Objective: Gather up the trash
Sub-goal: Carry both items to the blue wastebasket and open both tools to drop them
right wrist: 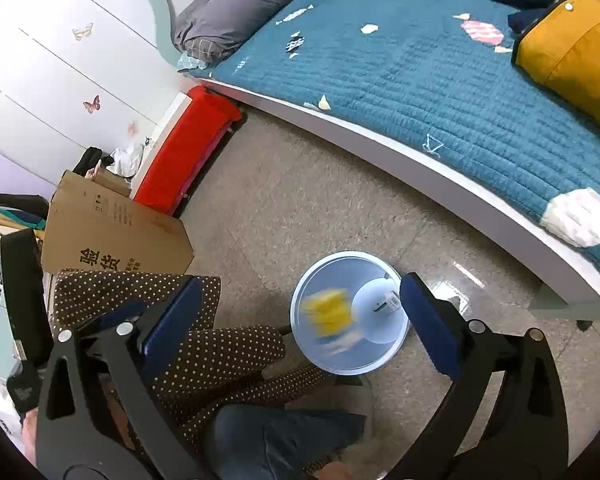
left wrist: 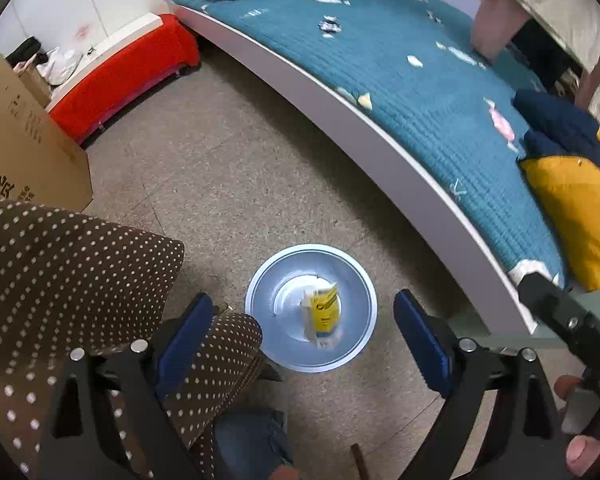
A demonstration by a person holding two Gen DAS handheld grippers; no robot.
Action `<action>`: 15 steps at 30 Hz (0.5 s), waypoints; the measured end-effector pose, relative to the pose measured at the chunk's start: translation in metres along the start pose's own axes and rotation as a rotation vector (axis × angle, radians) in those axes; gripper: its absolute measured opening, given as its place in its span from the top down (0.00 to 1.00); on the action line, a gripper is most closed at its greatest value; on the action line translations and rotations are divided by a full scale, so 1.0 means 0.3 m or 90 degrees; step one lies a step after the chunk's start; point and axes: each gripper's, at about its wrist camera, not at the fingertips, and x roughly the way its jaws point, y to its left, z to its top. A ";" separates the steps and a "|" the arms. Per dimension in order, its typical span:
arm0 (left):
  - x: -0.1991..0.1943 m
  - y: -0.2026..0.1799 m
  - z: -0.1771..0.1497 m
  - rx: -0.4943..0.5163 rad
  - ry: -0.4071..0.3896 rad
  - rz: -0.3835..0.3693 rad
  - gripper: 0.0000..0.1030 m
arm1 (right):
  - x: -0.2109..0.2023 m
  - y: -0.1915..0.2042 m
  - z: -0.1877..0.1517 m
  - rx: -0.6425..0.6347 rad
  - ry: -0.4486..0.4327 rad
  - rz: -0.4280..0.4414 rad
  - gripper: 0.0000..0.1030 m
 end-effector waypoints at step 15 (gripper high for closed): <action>-0.558 0.084 -0.213 -0.003 -0.250 0.040 0.09 | -0.308 0.360 -0.076 -0.142 -0.112 0.023 0.06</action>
